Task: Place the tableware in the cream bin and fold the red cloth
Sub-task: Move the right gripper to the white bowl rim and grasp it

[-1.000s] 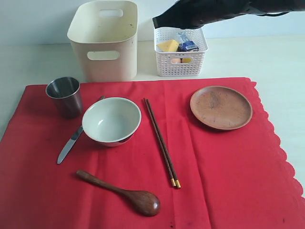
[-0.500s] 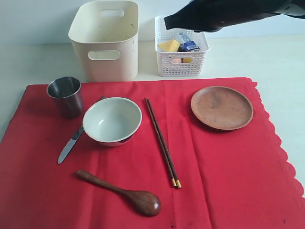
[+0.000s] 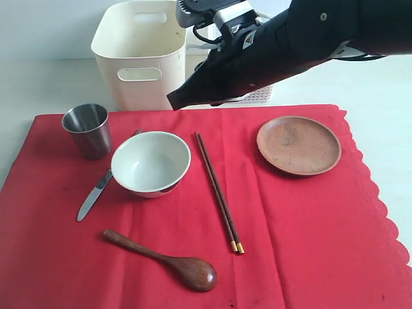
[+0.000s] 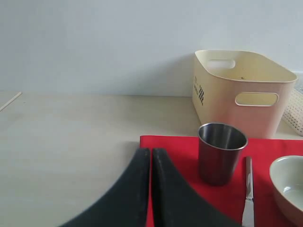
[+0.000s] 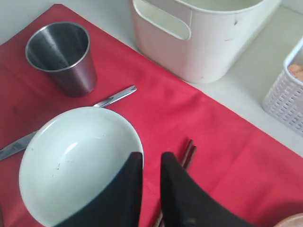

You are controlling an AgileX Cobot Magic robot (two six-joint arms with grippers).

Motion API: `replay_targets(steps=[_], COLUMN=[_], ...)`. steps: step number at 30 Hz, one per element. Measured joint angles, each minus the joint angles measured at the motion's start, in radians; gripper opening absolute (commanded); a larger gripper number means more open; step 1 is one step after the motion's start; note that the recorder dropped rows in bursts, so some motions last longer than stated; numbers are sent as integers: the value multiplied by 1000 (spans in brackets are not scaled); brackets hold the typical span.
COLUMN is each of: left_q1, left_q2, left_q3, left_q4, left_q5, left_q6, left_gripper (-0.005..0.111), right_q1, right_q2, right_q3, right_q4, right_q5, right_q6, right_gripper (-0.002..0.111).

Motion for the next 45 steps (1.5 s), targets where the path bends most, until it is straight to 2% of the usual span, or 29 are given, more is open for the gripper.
replay_targets(steps=[4,17,23,32,45], left_q1=[0,0,0,0,0], left_q2=[0,0,0,0,0], left_q3=[0,0,0,0,0], left_q4=[0,0,0,0,0], left_q5=[0,0,0,0,0], left_q6=[0,0,0,0,0], left_gripper=[4,4,4,4,4], right_q1=[0,66,71,135,143], right_q2=[0,0,0,0,2], right_q3=[0,0,0,0,0], right_q4=[-2,-2,-2,0,-18], right_q5=[12,48,48,48,107], right_q6=[0,-67,-71,-71,-71], right_gripper=[48,71,73,73,73])
